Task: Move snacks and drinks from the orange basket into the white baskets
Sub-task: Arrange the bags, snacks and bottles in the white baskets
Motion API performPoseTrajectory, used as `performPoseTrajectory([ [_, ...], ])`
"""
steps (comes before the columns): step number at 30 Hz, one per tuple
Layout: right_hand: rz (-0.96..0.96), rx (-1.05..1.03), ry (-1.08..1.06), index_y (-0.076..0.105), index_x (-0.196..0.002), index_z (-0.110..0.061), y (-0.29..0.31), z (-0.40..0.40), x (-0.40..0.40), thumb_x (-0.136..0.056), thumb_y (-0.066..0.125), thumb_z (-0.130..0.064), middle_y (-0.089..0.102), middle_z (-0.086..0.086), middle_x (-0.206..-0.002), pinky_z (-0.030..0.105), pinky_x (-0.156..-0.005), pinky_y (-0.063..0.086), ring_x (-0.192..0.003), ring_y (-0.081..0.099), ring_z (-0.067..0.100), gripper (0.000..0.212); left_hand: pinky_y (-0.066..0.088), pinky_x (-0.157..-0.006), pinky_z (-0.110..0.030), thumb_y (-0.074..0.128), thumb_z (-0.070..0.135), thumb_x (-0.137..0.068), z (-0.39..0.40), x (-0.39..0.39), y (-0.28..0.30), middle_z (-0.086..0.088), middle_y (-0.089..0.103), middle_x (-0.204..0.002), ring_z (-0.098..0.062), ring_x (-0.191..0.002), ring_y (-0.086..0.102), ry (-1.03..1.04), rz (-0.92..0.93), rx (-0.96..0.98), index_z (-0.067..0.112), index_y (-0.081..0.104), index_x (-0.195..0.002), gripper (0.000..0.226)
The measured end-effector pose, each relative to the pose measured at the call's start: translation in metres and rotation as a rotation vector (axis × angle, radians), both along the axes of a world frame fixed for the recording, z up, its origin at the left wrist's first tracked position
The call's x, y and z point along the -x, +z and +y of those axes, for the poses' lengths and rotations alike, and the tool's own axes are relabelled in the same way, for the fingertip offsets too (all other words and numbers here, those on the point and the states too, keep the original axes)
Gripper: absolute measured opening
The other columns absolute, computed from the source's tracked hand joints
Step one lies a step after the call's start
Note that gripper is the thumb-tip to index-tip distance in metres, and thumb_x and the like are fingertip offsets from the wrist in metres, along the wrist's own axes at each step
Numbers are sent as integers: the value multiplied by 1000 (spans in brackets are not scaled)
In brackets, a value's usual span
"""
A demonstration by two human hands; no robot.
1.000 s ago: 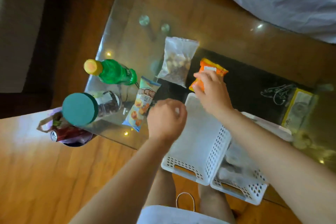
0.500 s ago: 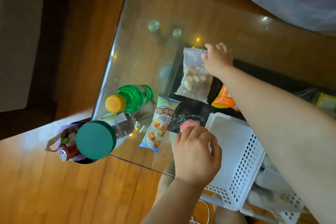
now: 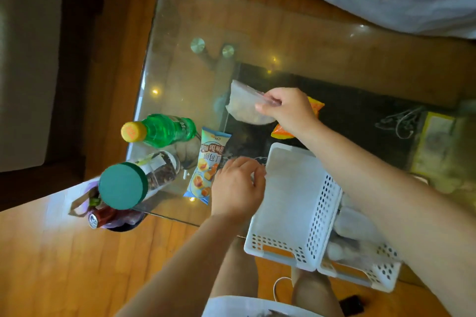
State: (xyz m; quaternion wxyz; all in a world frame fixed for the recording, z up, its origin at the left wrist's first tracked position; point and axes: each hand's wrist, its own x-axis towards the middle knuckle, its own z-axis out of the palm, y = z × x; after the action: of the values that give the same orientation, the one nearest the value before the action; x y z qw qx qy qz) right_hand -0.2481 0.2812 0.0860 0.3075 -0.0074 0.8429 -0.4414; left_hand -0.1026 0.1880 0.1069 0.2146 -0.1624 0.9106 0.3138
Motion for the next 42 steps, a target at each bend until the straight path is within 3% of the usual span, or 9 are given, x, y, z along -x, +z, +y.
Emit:
performPoseTrajectory([
  [9,402,124,-538,57,-81,-18,86,158,-85,-85,61,-20,54,-15,-76,6,-58,37,-69,51,-9,5,19,-102,-31,59,21,-87,31,9,27,-1,60,-129,-24,-120,51,-249,58,310,20,62,-118,31],
  [14,490,48,-753,57,-85,-18,93,251,-151,-86,59,-23,59,-7,-81,10,-63,43,-79,55,-1,6,25,-108,-39,57,22,-89,121,2,45,-2,57,-132,-26,-124,49,-341,172,234,18,59,-121,32],
  [18,461,-21,-891,57,-88,-25,77,309,-202,-87,58,-32,58,-20,-84,4,-62,43,-80,57,-7,7,22,-111,-34,54,24,-92,204,-18,43,2,52,-139,-20,-131,43,-466,164,112,22,56,-124,33],
  [21,378,-128,-979,57,-88,-25,49,343,-233,-87,59,-32,62,-14,-84,4,-59,43,-78,57,-6,7,18,-115,-34,52,28,-93,248,-36,35,5,48,-142,-17,-134,40,-551,104,82,26,53,-127,34],
  [26,62,-287,-983,64,-100,-13,-8,381,-267,-85,64,-17,67,5,-97,17,-65,43,-89,62,17,15,8,-120,-40,50,35,-93,279,-62,18,8,38,-148,-17,-140,30,-757,18,142,32,46,-132,39],
  [30,82,-313,-1013,67,-96,-16,-15,392,-262,-85,63,-25,67,-2,-90,20,-67,47,-86,64,17,14,-1,-119,-49,51,40,-92,286,-69,-1,5,19,-157,-22,-147,9,-1156,-10,374,33,35,-138,49],
  [35,135,-228,-590,71,-93,-8,-15,360,-262,-85,65,-25,72,5,-87,11,-62,41,-74,61,10,21,-6,-116,-55,58,36,-89,290,-67,-15,-5,23,-156,-30,-146,9,-1430,-29,565,25,36,-138,55],
  [40,82,-380,-895,66,-101,-3,-22,399,-262,-92,53,-24,69,13,-94,25,-66,46,-82,61,19,26,-5,-116,-55,53,36,-92,295,-57,-20,-9,36,-149,-33,-143,21,-1576,-43,666,16,42,-134,47],
  [42,109,-361,-868,67,-100,-2,-17,401,-262,-91,54,-21,70,13,-92,18,-66,47,-80,61,17,24,-4,-117,-55,49,39,-93,300,-53,-21,-8,42,-146,-34,-140,27,-1614,-39,684,16,45,-132,45],
])
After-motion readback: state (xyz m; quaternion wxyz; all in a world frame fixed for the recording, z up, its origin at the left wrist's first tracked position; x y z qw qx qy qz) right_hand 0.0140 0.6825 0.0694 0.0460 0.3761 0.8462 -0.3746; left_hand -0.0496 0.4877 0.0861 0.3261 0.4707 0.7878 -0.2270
